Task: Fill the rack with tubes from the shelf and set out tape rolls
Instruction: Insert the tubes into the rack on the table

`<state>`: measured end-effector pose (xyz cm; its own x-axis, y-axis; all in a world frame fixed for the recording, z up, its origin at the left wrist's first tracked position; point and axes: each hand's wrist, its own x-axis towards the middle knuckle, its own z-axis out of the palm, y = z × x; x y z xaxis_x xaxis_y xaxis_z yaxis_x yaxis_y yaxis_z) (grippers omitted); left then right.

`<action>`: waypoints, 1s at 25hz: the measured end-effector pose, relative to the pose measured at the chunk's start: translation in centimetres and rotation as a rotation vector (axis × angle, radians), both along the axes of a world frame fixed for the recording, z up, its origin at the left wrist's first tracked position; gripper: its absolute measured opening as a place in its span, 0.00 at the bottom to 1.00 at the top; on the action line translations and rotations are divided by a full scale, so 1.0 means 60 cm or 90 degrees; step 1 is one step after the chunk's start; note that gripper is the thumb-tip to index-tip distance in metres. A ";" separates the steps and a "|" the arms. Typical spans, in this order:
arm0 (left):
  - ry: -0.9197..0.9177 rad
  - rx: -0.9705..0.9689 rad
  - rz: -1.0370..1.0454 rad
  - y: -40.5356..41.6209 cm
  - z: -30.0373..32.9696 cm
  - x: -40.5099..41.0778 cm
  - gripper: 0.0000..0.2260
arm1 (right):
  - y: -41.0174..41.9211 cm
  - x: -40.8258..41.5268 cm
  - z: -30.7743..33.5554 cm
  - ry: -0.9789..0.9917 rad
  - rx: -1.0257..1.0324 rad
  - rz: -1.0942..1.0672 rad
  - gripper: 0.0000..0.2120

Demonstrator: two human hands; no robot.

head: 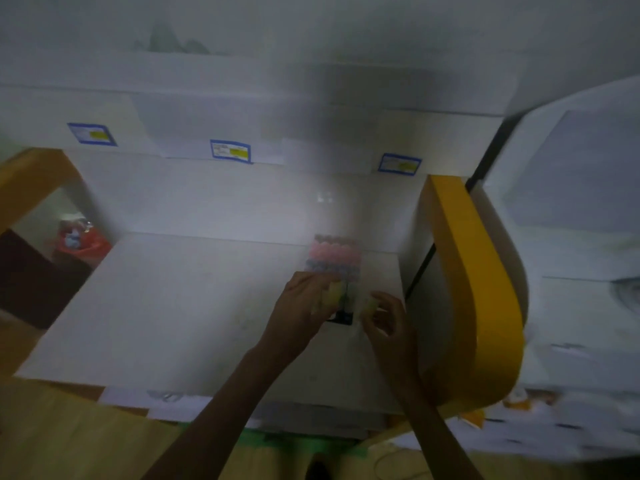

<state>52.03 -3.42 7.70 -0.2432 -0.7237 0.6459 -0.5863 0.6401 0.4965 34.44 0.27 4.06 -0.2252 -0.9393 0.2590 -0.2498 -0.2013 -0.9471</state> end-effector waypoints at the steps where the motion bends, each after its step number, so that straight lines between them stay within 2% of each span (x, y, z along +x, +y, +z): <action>1: -0.025 -0.008 -0.004 -0.011 -0.008 -0.001 0.12 | 0.000 -0.001 -0.003 -0.002 -0.002 -0.007 0.17; 7: -0.157 -0.086 -0.049 -0.033 -0.046 0.013 0.12 | 0.012 0.009 -0.010 -0.011 0.006 -0.060 0.17; 13: -0.177 -0.097 -0.091 -0.047 -0.046 0.018 0.05 | 0.024 0.021 -0.008 0.004 0.017 -0.100 0.21; 18: -0.204 -0.127 -0.131 -0.052 -0.039 0.023 0.04 | 0.020 0.020 -0.004 0.003 0.012 -0.128 0.17; 20: -0.188 -0.087 -0.121 -0.052 -0.036 0.018 0.04 | 0.018 0.021 -0.001 0.004 0.006 -0.126 0.17; 22: -0.135 0.028 -0.064 -0.045 -0.028 0.013 0.05 | 0.017 0.021 -0.002 0.010 0.002 -0.119 0.17; 23: -0.125 0.047 -0.040 -0.043 -0.026 0.012 0.06 | 0.015 0.022 -0.002 0.013 0.003 -0.117 0.17; 25: -0.186 -0.028 -0.032 -0.047 -0.033 0.011 0.04 | 0.010 0.023 -0.005 0.023 0.007 -0.118 0.18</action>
<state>52.71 -6.26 5.74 -0.4589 -0.6784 0.5737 -0.6669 0.6897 0.2820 35.80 0.86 3.73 -0.3848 -0.8858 0.2595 -0.3152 -0.1381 -0.9389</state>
